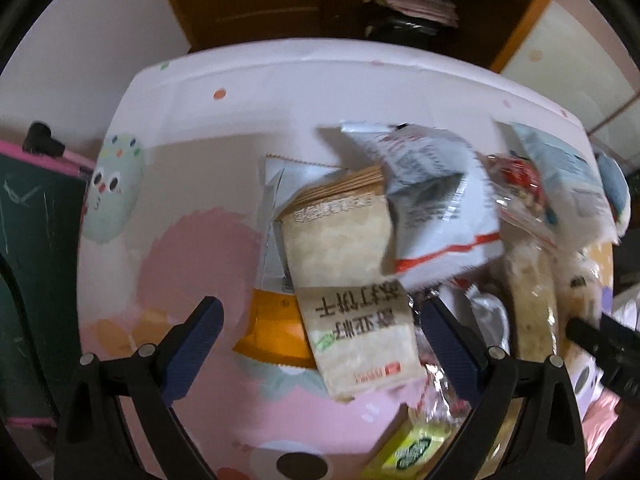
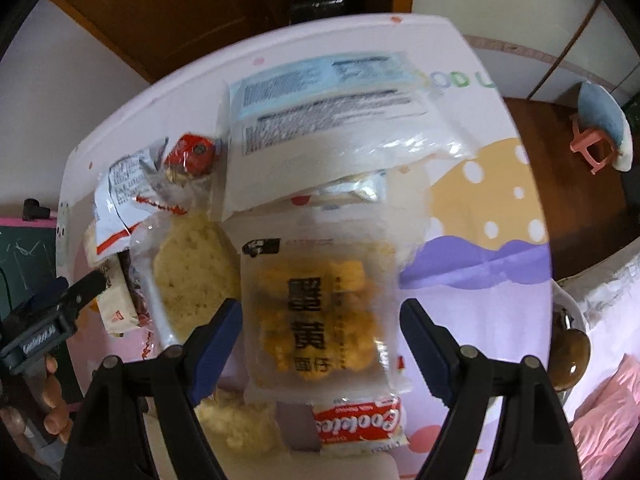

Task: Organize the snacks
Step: 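Grasp the beige biscuit packet with the left gripper while the right grasps the yellow bread bag, then carry both packets to the white tray and open both grippers to release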

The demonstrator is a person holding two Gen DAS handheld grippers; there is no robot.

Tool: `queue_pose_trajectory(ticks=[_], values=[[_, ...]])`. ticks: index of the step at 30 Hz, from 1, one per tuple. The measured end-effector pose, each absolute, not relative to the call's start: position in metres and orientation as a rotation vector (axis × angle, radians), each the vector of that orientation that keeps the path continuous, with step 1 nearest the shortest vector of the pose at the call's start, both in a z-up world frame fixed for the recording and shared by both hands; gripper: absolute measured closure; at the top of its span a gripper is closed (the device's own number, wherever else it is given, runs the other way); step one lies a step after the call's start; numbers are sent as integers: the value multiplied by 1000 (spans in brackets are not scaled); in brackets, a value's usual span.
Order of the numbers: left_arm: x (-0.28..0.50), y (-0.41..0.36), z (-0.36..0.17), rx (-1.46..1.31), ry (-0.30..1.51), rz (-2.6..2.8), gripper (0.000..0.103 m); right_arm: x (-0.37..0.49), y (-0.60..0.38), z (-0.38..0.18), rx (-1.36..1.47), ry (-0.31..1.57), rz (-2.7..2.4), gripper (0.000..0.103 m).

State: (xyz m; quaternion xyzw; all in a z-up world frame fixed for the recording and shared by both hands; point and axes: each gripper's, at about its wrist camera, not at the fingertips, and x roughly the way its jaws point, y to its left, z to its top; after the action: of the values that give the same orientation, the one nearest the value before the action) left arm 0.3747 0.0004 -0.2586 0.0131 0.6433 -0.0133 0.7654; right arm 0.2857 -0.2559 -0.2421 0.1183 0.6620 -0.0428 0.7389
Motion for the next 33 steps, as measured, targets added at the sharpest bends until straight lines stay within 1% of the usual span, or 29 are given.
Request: queue_pose_trajectory(ticks=[3,5,6,7,8,9,10,11,12,13,16,19,24,26,28,29,33], values=[[379,1,-270,10,1408,-5,6,289,-248,-252,222,1471,-96,21],[381,-1,-275,8,1409,1,12,290,-244,-258,197,1490,-119,20],[381,0,-276,-4,1400,-3,13,291,-242,-260,183,1499,-126,20],[381,-1,-276,-11,1395,-5,18,290,-239,-265,168,1512,-131,21],[381,-2,-275,-17,1387,-9,27,289,-238,-268,166,1521,-135,21],[381,-3,-273,-15,1378,-9,33,289,-237,-270,170,1523,-137,24],[380,-5,-270,-7,1369,-14,45,287,-237,-271,186,1520,-133,28],[379,-5,-269,3,1368,-14,48,285,-239,-270,194,1513,-133,31],[378,-6,-268,15,1369,-18,49,283,-239,-269,195,1510,-135,36],[376,-6,-267,20,1370,-24,50,281,-240,-266,194,1507,-134,39],[369,-2,-258,-15,1364,-53,50,271,-246,-261,237,1501,-112,42],[359,7,-238,-47,1326,-79,50,261,-252,-249,276,1475,-103,43],[327,15,-191,-71,1235,-102,50,233,-266,-206,352,1378,-91,43],[314,22,-169,-89,1194,-111,50,219,-270,-184,380,1323,-92,43],[294,29,-134,-100,1130,-147,50,204,-275,-163,388,1261,-90,43],[288,36,-127,-96,1110,-160,50,196,-279,-149,391,1221,-83,43],[231,33,-72,-45,1033,-234,50,164,-274,-87,386,1096,-38,42]])
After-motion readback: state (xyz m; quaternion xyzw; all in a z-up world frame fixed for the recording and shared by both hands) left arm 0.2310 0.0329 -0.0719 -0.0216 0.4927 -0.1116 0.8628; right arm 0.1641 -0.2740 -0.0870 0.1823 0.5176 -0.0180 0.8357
